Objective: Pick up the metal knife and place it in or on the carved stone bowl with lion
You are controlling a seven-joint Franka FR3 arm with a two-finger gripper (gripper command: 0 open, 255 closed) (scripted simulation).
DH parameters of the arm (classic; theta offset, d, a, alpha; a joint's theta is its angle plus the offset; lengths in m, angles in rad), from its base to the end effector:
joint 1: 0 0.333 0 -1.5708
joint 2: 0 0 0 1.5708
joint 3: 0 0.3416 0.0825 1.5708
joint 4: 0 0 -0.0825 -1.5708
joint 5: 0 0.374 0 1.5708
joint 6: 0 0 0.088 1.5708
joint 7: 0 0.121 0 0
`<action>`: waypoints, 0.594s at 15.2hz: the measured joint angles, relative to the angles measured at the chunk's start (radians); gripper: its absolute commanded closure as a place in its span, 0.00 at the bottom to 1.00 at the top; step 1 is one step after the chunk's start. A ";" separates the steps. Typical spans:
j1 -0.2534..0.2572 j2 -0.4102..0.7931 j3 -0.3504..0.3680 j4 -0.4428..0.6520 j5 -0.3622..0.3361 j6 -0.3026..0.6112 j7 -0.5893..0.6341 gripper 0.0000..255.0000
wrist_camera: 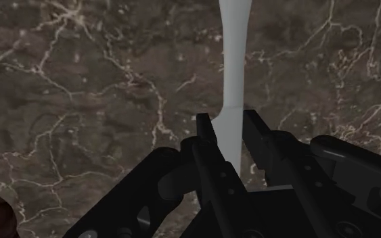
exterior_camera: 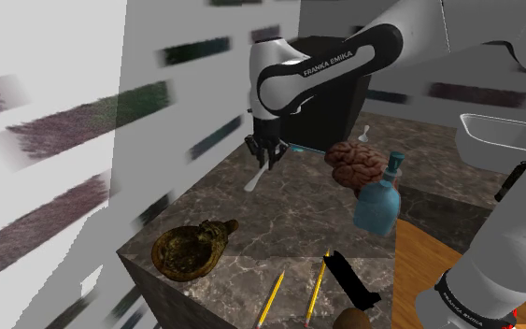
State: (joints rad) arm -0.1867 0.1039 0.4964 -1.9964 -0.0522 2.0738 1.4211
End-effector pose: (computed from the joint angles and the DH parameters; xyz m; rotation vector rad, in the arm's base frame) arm 0.5415 0.1634 0.4301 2.6816 -1.6218 -0.0182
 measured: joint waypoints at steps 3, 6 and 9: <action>-0.001 -0.015 0.001 0.026 0.009 -0.039 -0.005 1.00; -0.002 -0.027 0.002 0.055 0.016 -0.078 -0.009 1.00; -0.002 -0.039 0.003 0.082 0.023 -0.116 -0.012 1.00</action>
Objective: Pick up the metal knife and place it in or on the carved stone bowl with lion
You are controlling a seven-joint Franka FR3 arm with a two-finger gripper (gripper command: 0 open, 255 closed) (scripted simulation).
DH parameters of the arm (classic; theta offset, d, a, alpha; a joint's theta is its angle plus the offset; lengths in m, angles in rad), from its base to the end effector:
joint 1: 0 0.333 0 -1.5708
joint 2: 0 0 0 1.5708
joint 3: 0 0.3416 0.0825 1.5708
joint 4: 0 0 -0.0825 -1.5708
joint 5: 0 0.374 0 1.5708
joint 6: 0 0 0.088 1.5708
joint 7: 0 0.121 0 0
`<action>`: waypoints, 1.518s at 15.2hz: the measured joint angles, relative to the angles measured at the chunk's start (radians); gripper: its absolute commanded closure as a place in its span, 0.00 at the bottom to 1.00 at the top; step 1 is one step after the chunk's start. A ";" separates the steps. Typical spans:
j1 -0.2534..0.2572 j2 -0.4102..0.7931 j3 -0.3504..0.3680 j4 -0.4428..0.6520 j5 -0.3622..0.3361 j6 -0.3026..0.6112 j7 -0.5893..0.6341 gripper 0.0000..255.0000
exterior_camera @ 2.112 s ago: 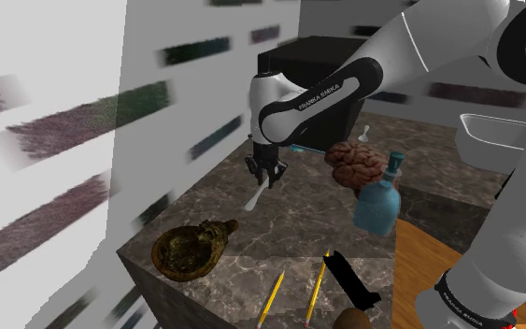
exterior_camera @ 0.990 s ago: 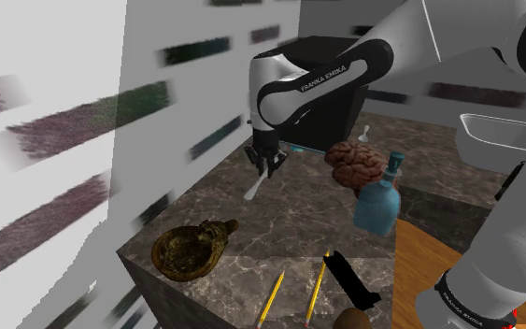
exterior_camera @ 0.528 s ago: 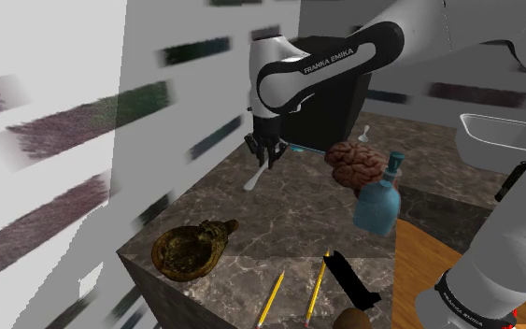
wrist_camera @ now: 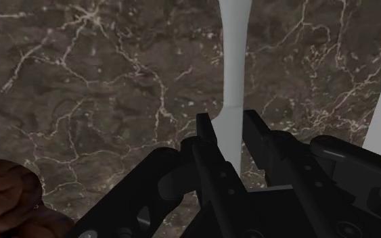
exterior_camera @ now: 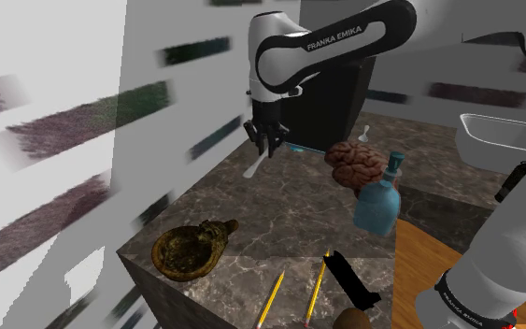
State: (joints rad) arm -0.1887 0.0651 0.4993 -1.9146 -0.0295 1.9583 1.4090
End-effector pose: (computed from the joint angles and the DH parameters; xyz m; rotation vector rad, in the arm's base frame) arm 0.5400 0.1657 0.4770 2.6818 -1.6217 -0.0183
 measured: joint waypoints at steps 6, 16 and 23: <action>-0.002 -0.014 -0.001 0.067 0.008 -0.080 -0.008 1.00; 0.074 0.014 0.064 0.144 -0.009 -0.134 0.135 1.00; 0.181 0.087 0.136 0.246 -0.055 -0.179 0.318 1.00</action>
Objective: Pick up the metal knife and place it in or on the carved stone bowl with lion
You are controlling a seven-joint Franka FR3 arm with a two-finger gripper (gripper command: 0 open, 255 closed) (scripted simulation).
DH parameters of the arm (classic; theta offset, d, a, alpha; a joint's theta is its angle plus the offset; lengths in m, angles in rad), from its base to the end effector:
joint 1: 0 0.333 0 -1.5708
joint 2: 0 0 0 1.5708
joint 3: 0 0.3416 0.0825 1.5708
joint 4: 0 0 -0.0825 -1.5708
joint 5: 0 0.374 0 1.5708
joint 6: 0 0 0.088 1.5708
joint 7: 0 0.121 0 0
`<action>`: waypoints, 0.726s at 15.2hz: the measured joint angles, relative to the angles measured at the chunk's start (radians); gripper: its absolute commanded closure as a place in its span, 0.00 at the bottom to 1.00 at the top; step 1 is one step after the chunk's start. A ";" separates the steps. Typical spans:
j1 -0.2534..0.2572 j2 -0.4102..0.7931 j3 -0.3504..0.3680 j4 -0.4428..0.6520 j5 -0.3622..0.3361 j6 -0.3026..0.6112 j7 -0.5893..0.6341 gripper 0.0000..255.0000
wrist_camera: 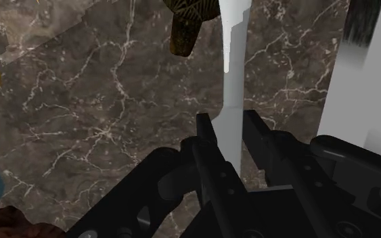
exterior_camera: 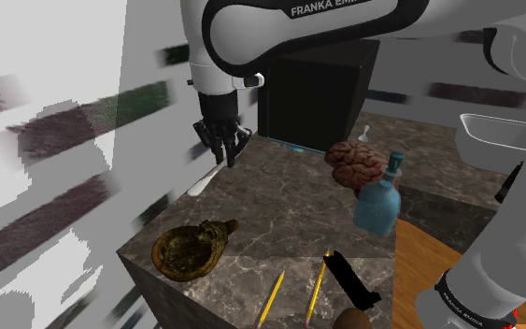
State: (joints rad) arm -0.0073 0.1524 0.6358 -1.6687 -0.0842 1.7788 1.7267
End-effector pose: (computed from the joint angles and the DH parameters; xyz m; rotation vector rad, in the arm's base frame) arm 0.4976 0.3243 0.5371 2.6834 -1.6182 -0.0188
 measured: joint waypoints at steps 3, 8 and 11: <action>0.061 0.065 0.024 0.064 -0.042 -0.014 0.087 1.00; 0.175 0.171 0.051 0.189 -0.110 -0.058 0.219 1.00; 0.182 0.183 0.050 0.170 -0.119 -0.031 0.231 1.00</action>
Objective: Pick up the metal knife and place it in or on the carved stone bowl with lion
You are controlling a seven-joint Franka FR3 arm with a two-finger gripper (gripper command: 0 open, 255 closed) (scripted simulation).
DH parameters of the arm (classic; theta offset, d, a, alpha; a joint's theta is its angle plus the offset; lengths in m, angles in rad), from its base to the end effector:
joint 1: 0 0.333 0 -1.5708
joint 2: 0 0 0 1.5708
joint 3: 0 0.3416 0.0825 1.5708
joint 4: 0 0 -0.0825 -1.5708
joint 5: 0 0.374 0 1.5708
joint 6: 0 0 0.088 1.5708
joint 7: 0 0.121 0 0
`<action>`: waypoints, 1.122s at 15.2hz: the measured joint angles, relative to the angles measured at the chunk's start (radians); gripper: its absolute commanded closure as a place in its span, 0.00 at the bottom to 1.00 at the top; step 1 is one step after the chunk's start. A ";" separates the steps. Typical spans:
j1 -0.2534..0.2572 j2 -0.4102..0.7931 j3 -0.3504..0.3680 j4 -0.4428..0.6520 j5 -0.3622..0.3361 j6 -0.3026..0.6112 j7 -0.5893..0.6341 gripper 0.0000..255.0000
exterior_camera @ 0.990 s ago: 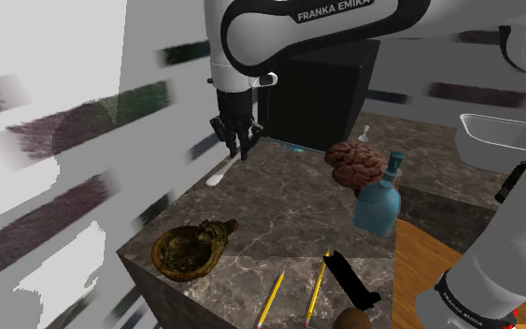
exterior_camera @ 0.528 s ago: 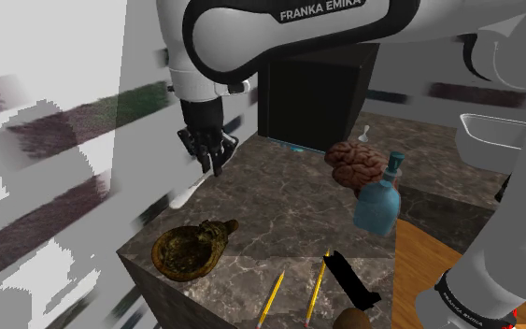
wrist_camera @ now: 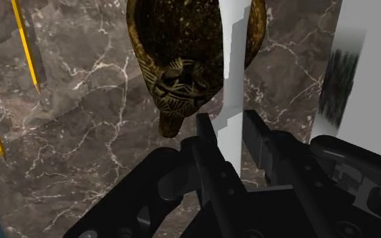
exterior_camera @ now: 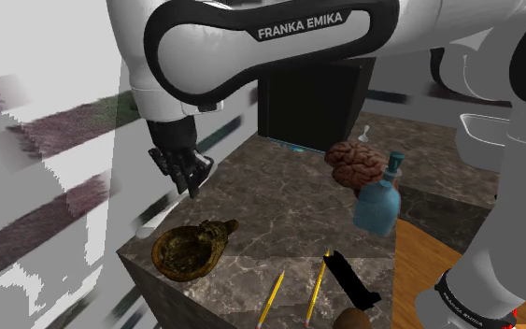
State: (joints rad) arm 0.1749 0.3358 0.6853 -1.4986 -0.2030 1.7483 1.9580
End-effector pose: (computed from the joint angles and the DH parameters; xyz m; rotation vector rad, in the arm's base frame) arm 0.4753 0.4304 0.5221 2.6816 -1.6208 -0.0190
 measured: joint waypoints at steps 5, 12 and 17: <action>0.001 0.013 -0.004 -0.052 -0.010 0.062 0.010 1.00; -0.008 0.020 -0.010 -0.136 -0.019 0.150 0.016 1.00; -0.006 0.026 -0.012 -0.145 -0.023 0.164 0.019 1.00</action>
State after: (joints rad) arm 0.1685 0.3615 0.6737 -1.6436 -0.2257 1.9122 1.9767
